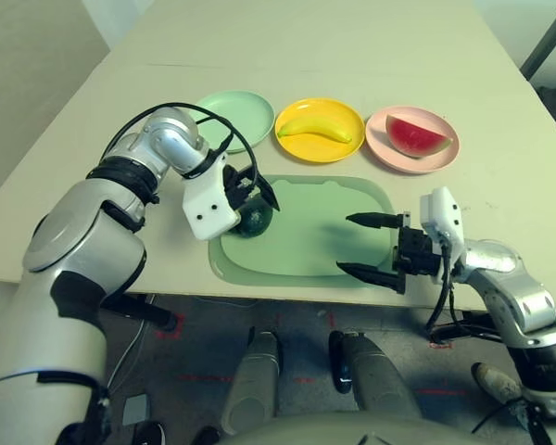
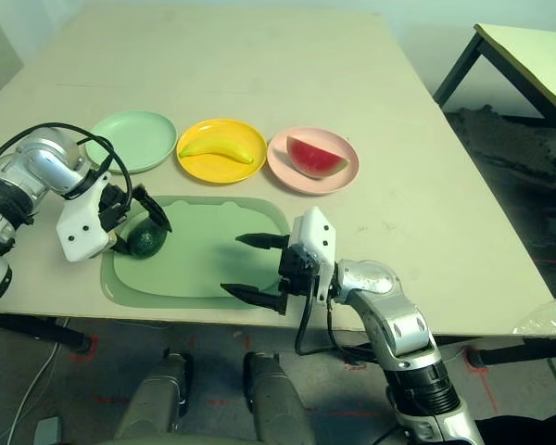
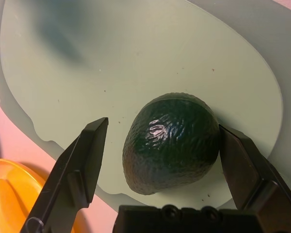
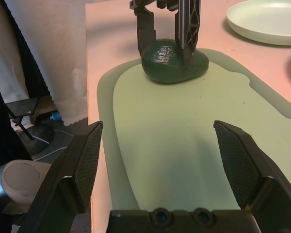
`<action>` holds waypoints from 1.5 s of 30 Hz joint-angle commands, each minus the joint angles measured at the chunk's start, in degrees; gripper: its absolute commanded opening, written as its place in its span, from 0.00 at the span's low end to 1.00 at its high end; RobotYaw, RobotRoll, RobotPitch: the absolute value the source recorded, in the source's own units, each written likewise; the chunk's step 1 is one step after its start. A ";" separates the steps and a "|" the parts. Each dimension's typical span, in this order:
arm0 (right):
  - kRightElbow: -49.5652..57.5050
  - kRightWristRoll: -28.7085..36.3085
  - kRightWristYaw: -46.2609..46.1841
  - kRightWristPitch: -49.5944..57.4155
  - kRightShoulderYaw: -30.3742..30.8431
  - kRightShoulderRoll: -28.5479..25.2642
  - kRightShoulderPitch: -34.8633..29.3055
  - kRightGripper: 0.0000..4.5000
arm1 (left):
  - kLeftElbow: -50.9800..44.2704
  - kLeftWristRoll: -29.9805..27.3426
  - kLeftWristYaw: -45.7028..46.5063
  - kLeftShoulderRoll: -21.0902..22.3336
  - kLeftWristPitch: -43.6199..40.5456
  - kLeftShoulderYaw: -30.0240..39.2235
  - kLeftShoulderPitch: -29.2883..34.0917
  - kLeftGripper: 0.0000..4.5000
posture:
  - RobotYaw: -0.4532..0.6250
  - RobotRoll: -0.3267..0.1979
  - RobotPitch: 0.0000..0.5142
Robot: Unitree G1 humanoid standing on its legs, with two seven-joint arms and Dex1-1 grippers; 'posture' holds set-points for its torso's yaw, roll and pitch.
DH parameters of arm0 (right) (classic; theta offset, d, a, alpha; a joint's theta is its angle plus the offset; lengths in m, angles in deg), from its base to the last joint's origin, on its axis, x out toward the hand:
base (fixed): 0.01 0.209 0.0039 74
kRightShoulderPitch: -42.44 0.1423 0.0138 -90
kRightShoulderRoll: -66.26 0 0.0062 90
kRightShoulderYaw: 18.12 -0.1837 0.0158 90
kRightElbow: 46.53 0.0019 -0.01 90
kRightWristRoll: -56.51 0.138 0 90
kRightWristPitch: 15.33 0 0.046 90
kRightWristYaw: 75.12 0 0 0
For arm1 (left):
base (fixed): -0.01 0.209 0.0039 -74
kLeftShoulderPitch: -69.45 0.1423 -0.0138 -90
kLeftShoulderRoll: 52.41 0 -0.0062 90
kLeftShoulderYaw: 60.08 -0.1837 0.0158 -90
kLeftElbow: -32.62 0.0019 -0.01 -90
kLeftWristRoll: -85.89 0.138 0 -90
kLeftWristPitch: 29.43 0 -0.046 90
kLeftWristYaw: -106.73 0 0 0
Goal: Place the fruits into color-matched plates.
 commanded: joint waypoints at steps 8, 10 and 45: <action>1.70 0.69 -0.71 0.33 0.52 -0.43 -0.44 1.00 | -0.43 0.19 -0.59 -0.13 -0.54 -0.96 0.93 0.91 | 0.26 0.62 0.37; 1.95 0.79 -0.89 0.53 0.57 -0.40 -0.37 1.00 | -0.62 -0.01 -0.59 0.01 -0.85 -1.43 0.95 0.80 | 0.26 0.62 0.36; 0.54 1.57 -2.50 1.52 0.70 1.39 2.14 1.00 | 10.58 6.10 3.66 3.97 -11.52 10.51 -9.33 0.65 | 0.29 0.62 0.34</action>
